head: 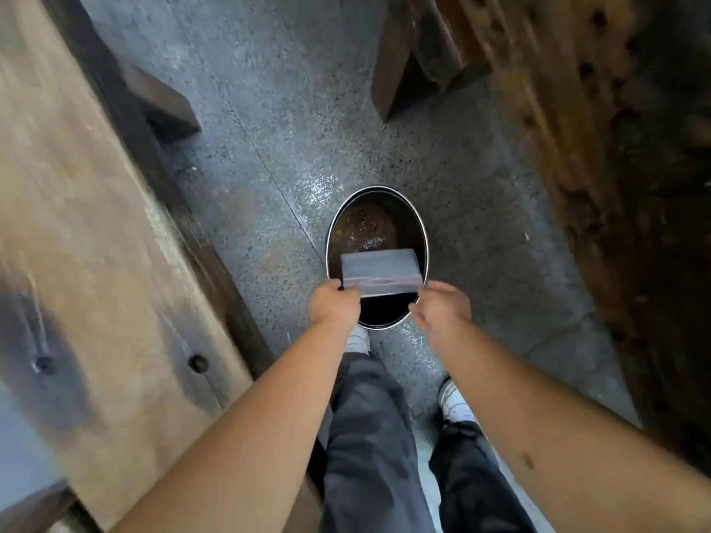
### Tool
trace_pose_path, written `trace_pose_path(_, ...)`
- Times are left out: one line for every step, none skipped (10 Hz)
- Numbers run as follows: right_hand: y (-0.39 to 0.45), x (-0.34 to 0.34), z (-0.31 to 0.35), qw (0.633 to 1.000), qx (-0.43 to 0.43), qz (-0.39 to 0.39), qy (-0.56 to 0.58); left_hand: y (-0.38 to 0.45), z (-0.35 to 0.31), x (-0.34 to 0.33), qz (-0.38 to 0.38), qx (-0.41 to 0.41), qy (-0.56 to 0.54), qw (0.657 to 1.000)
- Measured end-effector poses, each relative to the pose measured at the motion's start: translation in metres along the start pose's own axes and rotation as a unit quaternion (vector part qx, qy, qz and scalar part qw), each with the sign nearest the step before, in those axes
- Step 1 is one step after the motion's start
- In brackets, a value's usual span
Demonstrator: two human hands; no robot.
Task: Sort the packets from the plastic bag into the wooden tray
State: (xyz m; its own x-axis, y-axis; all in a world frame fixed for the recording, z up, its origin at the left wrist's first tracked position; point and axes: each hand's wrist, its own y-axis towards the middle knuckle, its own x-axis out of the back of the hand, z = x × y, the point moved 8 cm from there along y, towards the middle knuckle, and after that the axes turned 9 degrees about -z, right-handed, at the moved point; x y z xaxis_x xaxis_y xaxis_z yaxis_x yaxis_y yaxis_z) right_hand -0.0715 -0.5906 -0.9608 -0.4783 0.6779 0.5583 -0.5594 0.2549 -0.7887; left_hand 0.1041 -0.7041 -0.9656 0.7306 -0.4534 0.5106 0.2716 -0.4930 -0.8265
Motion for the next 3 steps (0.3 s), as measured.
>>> trace_pose_path(-0.01,0.004,0.002,0.997,0.031,0.017,-0.062,-0.018,-0.011,-0.002,0.061,-0.04,0.085,0.994)
trace_pose_path(-0.043,0.022,0.008,0.985,0.055,0.037,-0.16,-0.049,-0.026,0.02,0.072,-0.104,0.199,0.972)
trace_pose_path(-0.097,0.057,0.023,0.94,0.137,0.047,-0.31,-0.101,-0.043,0.057,0.042,-0.209,0.281,0.936)
